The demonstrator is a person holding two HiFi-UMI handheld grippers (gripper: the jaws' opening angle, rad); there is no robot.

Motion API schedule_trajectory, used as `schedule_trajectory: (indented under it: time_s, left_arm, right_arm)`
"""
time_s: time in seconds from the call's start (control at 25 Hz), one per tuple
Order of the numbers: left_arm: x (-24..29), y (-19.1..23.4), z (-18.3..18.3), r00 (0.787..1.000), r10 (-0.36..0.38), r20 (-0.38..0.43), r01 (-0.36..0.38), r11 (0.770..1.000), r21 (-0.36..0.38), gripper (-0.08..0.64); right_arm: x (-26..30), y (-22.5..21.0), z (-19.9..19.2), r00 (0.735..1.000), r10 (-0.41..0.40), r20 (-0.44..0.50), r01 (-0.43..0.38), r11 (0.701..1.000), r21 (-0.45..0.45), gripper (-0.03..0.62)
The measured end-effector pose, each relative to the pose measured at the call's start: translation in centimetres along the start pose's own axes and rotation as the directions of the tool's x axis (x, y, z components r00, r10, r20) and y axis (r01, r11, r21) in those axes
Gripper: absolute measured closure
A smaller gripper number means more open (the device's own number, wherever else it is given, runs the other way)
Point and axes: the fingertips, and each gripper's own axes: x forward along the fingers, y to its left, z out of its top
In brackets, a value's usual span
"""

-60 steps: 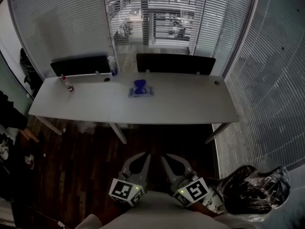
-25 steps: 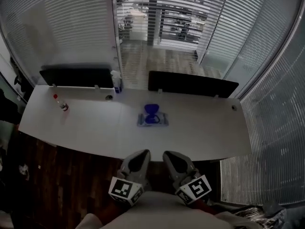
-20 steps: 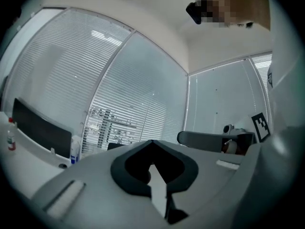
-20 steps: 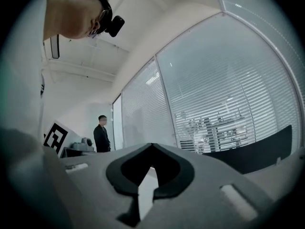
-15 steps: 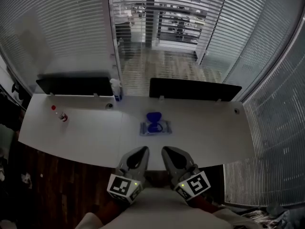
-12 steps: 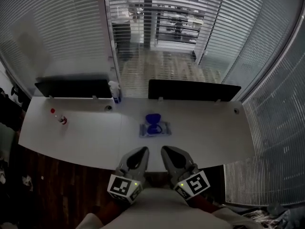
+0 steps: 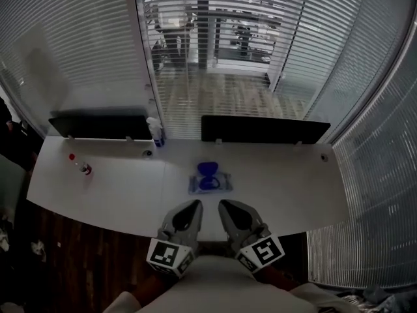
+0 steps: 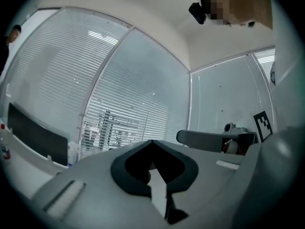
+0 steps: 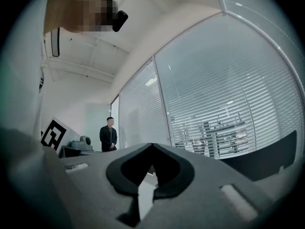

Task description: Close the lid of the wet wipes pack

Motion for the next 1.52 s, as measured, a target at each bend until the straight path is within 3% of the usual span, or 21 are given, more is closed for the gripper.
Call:
schedule_trajectory:
  time_s: [0.2, 0.44, 0.92, 1.08, 1.36, 1.52]
  left_arm:
    - [1.4, -0.3, 0.1, 1.0, 0.005, -0.011, -0.005, 1.0, 0.0, 0.557]
    - [3.3, 1.0, 0.6, 0.999, 0.022, -0.035, -0.02, 0.998, 0.058, 0.558]
    - [6.8, 5.2, -5.3, 0.985, 0.079, -0.155, -0.075, 0.997, 0.033, 0.558]
    - [7.8, 6.3, -7.7, 0.974, 0.086, -0.209, -0.08, 0.996, 0.034, 0.558]
    - [9.7, 10.3, -14.7, 0.934, 0.123, -0.336, -0.116, 0.992, 0.041, 0.558]
    - [10.6, 11.6, -18.7, 0.913, 0.125, -0.39, -0.097, 0.991, 0.09, 0.557]
  right_arm:
    - [0.0, -1.4, 0.0, 1.0, -0.01, 0.004, 0.01, 1.0, 0.004, 0.592]
    - [0.8, -3.4, -0.5, 0.999, -0.023, -0.025, 0.022, 1.0, -0.018, 0.592]
    - [3.7, -7.5, -7.0, 0.983, -0.016, -0.184, 0.008, 0.999, -0.048, 0.592]
    - [4.1, -8.4, -9.4, 0.972, -0.004, -0.234, -0.01, 0.998, -0.058, 0.591]
    - [6.0, -10.5, -16.0, 0.942, 0.026, -0.335, -0.068, 0.991, -0.115, 0.591]
    - [6.8, -12.0, -19.6, 0.93, 0.043, -0.366, -0.095, 0.988, -0.125, 0.591]
